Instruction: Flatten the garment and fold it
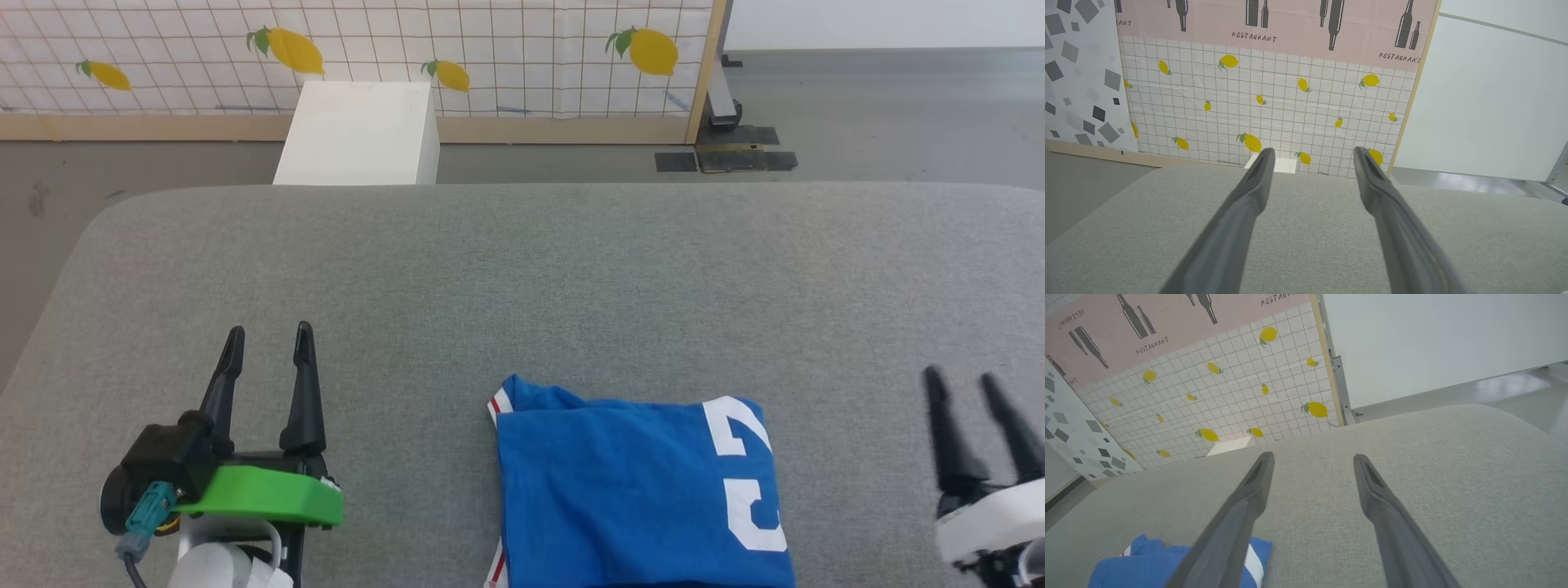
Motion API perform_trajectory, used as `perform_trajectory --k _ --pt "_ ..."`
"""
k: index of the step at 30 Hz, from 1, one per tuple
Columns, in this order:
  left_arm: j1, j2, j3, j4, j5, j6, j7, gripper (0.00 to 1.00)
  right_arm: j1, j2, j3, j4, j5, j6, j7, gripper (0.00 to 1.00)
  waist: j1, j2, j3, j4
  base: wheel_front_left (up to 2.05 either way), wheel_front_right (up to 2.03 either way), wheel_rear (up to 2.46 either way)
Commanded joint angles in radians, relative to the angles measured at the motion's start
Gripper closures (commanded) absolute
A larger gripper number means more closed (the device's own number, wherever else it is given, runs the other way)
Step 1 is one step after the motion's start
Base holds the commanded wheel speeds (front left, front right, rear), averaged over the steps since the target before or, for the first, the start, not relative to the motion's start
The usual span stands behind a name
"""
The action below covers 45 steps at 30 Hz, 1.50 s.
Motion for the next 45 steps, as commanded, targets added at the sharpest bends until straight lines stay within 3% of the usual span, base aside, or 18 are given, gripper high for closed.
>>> perform_trajectory --k 1,7,15,19,28,29,31,36,40,44,45 --pt "0.013 -0.005 0.0 0.002 0.006 0.003 -0.005 0.0 0.0 -0.009 0.019 0.009 -0.006 -0.001 0.038 0.0 0.0 -0.0001 0.006 0.004 0.0 0.0 0.0" --pt "0.0 -0.007 -0.006 0.01 0.003 0.003 -0.005 0.0 -0.065 -0.064 0.161 0.072 -0.03 -0.001 0.374 0.0 0.0 -0.0001 0.025 0.022 0.0 0.0 0.0" --pt "-0.016 -0.008 -0.017 0.022 -0.002 0.001 -0.005 0.0 -0.159 -0.043 0.245 0.162 -0.069 -0.001 0.687 0.0 0.0 -0.0001 0.051 0.062 0.0 0.0 0.0" --pt "-0.022 -0.009 -0.02 0.026 -0.007 0.001 -0.005 0.0 -0.183 -0.02 0.266 0.195 -0.105 -0.001 0.768 0.0 0.0 -0.0001 0.066 0.083 0.0 0.0 0.0" --pt "-0.031 -0.01 -0.027 0.033 -0.005 0.0 -0.005 0.0 -0.187 0.005 0.322 0.253 -0.125 -0.001 0.835 0.0 0.0 -0.0001 0.08 0.107 0.0 0.0 0.0" --pt "-0.032 -0.01 -0.026 0.035 -0.005 0.0 -0.005 0.0 -0.188 0.007 0.325 0.261 -0.122 -0.001 0.845 0.54 0.0 -0.0001 0.081 0.108 0.0 0.0 0.0" --pt "-0.033 -0.01 -0.026 0.036 -0.005 0.0 -0.005 0.0 -0.193 0.01 0.325 0.263 -0.117 -0.001 0.839 1.0 0.0 -0.0001 0.08 0.107 0.0 0.0 0.0" --pt "-0.036 -0.01 -0.032 0.033 -0.007 -0.001 -0.005 0.0 -0.219 -0.004 0.329 0.24 -0.126 -0.001 0.805 1.0 0.0 -0.0001 0.076 0.091 0.0 0.0 0.0" --pt "-0.037 -0.01 -0.039 0.018 -0.01 -0.001 -0.005 0.0 -0.249 -0.051 0.368 0.173 -0.127 -0.001 0.8 1.0 0.0 -0.0001 0.081 0.047 0.0 0.0 0.0" --pt "-0.037 -0.011 -0.037 0.003 -0.012 0.0 -0.005 0.0 -0.28 -0.144 0.408 0.088 -0.111 -0.001 0.839 1.0 0.0 -0.0001 0.1 -0.045 0.0 0.0 0.0" --pt "-0.04 -0.011 -0.035 -0.005 -0.012 0.001 -0.005 0.0 -0.295 -0.198 0.414 0.058 -0.103 -0.001 0.861 1.0 0.0 -0.0001 0.119 -0.102 0.0 0.0 0.0"
